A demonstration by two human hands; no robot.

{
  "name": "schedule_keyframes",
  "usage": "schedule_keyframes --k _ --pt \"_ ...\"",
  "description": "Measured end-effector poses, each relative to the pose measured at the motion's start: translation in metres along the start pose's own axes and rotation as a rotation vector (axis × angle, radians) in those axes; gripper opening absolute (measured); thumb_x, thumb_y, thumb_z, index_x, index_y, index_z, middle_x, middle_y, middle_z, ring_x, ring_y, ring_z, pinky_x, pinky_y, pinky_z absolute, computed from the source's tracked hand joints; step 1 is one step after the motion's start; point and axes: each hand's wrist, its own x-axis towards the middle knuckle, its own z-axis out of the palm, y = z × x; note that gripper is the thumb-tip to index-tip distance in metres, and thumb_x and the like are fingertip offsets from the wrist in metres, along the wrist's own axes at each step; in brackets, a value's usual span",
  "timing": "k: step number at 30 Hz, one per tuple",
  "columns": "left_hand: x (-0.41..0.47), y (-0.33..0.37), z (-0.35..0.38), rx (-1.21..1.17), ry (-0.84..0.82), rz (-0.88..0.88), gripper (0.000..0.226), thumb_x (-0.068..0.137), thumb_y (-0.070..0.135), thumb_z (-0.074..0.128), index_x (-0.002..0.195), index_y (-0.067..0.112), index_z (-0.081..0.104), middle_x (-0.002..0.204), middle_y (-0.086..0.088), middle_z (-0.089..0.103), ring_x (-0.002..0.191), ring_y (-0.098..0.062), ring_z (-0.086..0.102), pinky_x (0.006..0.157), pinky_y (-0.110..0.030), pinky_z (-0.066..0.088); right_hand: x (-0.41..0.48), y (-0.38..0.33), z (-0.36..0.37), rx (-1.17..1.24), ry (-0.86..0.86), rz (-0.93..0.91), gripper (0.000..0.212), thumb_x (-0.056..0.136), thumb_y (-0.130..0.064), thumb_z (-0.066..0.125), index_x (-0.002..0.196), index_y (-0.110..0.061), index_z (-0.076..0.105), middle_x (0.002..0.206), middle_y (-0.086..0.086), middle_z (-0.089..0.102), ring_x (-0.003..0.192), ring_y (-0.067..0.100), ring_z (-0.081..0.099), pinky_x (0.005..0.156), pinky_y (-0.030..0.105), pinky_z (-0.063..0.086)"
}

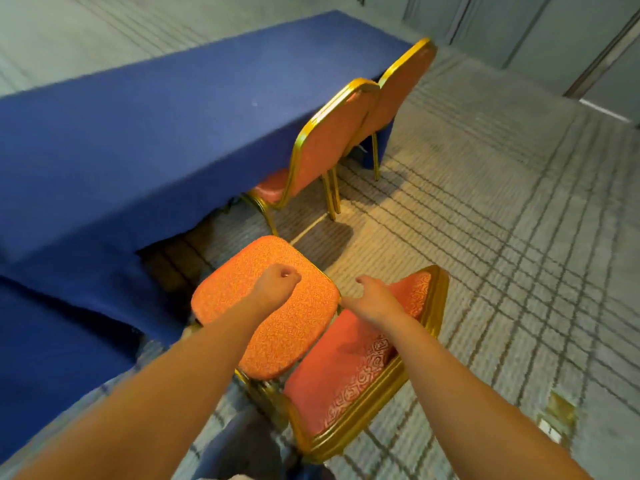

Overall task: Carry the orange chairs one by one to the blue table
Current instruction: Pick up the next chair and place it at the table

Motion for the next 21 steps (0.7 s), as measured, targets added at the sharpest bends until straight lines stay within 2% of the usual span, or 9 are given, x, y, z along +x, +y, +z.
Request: schedule_keyframes --k 2,4,6,8,11,14,17,19,21 --pt "-0.007 0.001 -0.001 -0.006 0.032 -0.018 0.019 0.098 0.022 0.050 0.084 0.012 0.058 0.080 -0.009 0.055 0.080 -0.024 0.056 0.066 -0.031 0.042 -0.001 0.000 -0.006 -0.028 0.000 -0.023 0.069 0.086 -0.040 0.067 0.142 -0.008 0.044 0.143 0.018 0.045 0.132 0.033 0.045 0.105 0.037 0.040" --pt "-0.011 0.003 0.000 -0.021 0.045 -0.018 0.025 0.097 0.021 0.051 0.075 0.013 0.058 0.077 -0.012 0.052 0.074 -0.023 0.052 0.070 -0.037 0.050 0.001 0.001 -0.013 -0.048 0.014 -0.037 0.069 0.085 -0.041 0.067 0.142 -0.010 0.044 0.143 0.017 0.045 0.132 0.033 0.045 0.105 0.037 0.041" --pt "-0.013 0.002 0.003 0.010 0.031 -0.016 0.031 0.098 0.021 0.050 0.069 0.011 0.054 0.074 -0.014 0.047 0.070 -0.022 0.047 0.060 -0.032 0.044 0.006 0.003 -0.017 -0.042 0.010 -0.036 0.070 0.084 -0.040 0.067 0.143 -0.012 0.043 0.144 0.016 0.045 0.132 0.032 0.044 0.104 0.036 0.041" --pt "-0.016 0.002 0.005 0.015 0.028 -0.023 0.026 0.099 0.022 0.049 0.077 0.008 0.053 0.077 -0.014 0.047 0.071 -0.021 0.045 0.055 -0.027 0.032 0.012 0.005 -0.020 -0.050 0.002 -0.055 0.072 0.084 -0.040 0.066 0.145 -0.013 0.042 0.146 0.015 0.044 0.134 0.032 0.043 0.106 0.037 0.040" --pt "-0.013 -0.003 0.013 -0.033 0.077 -0.080 0.021 0.099 0.024 0.049 0.089 0.009 0.059 0.082 -0.013 0.054 0.075 -0.022 0.051 0.057 -0.028 0.034 0.033 0.007 -0.026 -0.087 -0.044 -0.102 0.074 0.083 -0.041 0.066 0.147 -0.012 0.040 0.149 0.015 0.043 0.135 0.032 0.042 0.108 0.039 0.039" --pt "-0.008 -0.007 0.025 -0.041 0.154 -0.158 0.017 0.098 0.023 0.050 0.093 0.011 0.061 0.080 -0.012 0.056 0.066 -0.022 0.051 0.056 -0.027 0.036 0.062 0.009 -0.031 -0.150 -0.143 -0.156 0.074 0.083 -0.040 0.066 0.146 -0.010 0.042 0.148 0.015 0.044 0.133 0.032 0.045 0.106 0.039 0.041" --pt "-0.004 -0.009 0.039 -0.078 0.284 -0.251 0.021 0.097 0.022 0.051 0.079 0.014 0.057 0.071 -0.010 0.054 0.053 -0.018 0.044 0.051 -0.024 0.033 0.092 0.015 -0.041 -0.249 -0.259 -0.214 0.070 0.083 -0.041 0.065 0.143 -0.010 0.044 0.145 0.015 0.047 0.128 0.033 0.049 0.102 0.042 0.044" --pt "-0.005 -0.013 0.051 -0.110 0.364 -0.311 0.031 0.096 0.021 0.052 0.066 0.016 0.051 0.068 -0.010 0.050 0.052 -0.019 0.041 0.054 -0.026 0.034 0.106 0.021 -0.047 -0.301 -0.321 -0.253 0.066 0.086 -0.041 0.064 0.141 -0.010 0.045 0.142 0.014 0.050 0.125 0.032 0.051 0.101 0.041 0.046" --pt "-0.010 -0.017 0.067 -0.145 0.422 -0.387 0.031 0.096 0.024 0.053 0.066 0.016 0.054 0.064 -0.007 0.048 0.052 -0.020 0.044 0.056 -0.027 0.036 0.115 0.028 -0.052 -0.358 -0.394 -0.282 0.070 0.087 -0.042 0.062 0.146 -0.011 0.042 0.145 0.012 0.048 0.129 0.030 0.049 0.102 0.036 0.043"
